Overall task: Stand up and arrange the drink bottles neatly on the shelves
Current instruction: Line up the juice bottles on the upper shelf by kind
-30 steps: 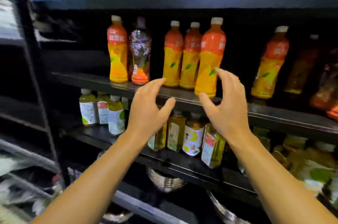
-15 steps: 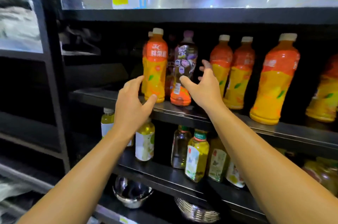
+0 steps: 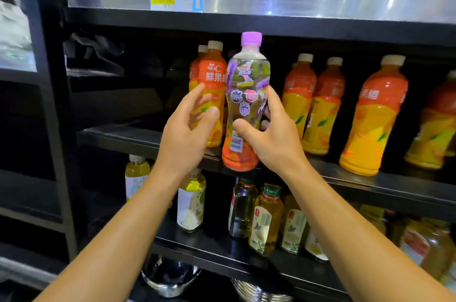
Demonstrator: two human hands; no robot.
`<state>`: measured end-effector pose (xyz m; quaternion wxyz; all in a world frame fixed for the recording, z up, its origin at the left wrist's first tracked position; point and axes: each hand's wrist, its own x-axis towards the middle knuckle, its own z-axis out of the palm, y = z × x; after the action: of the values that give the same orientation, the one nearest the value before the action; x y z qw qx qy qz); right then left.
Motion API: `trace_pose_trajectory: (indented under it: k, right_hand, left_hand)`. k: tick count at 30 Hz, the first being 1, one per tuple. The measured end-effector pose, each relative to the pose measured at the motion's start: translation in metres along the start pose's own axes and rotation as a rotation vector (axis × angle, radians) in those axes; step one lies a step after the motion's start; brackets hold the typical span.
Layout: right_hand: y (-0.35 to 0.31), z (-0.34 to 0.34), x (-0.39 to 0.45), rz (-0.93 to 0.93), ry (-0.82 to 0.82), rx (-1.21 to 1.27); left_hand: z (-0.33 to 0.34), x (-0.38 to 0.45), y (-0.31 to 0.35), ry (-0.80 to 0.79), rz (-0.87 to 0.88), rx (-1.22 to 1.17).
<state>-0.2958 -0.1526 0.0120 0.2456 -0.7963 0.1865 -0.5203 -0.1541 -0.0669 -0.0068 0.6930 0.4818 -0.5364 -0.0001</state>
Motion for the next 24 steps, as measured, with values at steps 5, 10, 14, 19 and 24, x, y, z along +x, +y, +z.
trace_pose_trajectory:
  k: [5,10,14,19,24]
  right_hand:
    - [-0.028,0.016,-0.021,-0.160,-0.206,-0.061]
    - [-0.030,0.025,-0.005,-0.138,-0.364,-0.074]
    - [0.005,0.022,0.058,0.080,0.089,-0.015]
    - [0.043,0.048,0.118,0.471,0.087,0.122]
    - [0.067,0.064,0.135,0.518,-0.025,0.212]
  left_hand:
    - [-0.014,-0.011,0.012,-0.018,-0.013,-0.208]
    - [-0.034,-0.023,0.007,0.121,-0.120,-0.367]
    - [-0.048,-0.028,0.001,0.164,-0.212,-0.300]
    - [-0.064,-0.022,-0.004,0.169,-0.280,-0.269]
    - [-0.069,-0.016,-0.008,0.125,-0.291,-0.254]
